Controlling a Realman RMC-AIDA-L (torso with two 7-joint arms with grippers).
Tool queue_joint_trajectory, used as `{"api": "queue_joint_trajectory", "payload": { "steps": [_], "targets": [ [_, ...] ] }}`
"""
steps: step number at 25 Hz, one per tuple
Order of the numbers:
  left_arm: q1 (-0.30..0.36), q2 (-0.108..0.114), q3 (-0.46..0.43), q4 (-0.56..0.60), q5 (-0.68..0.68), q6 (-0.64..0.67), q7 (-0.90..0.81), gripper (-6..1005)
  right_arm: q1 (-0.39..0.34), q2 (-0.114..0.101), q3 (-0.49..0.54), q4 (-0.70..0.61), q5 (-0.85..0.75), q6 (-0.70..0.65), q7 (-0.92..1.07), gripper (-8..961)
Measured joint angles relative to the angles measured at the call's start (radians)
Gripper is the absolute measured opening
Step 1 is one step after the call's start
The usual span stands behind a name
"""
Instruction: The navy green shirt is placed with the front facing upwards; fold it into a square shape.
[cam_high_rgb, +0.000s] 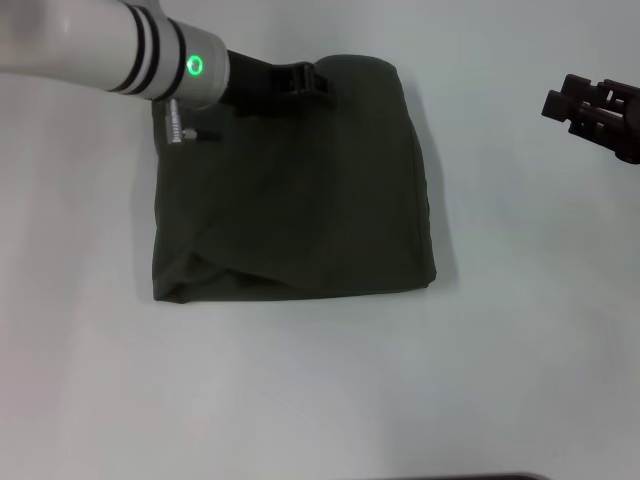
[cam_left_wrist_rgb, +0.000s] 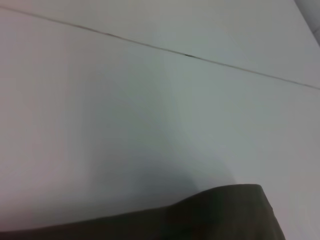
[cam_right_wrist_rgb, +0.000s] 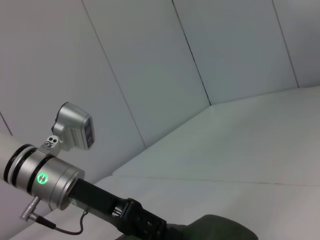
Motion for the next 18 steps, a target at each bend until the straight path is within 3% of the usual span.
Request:
{"api": "queue_joint_trajectory", "payload": {
  "steps": [7,18],
  "targets": [
    [-0.003,0.001,0.028,0.0,-0.003,-0.073,-0.016,486,-0.002,0.001,0.0,0.001,0.0,0.002,0.0,496],
    [0.029,0.016,0.012,0.032,0.034,-0.069,-0.057,485,-0.004,0.003,0.0,0.003,0.0,0.001,0.002,495]
  ]
}}
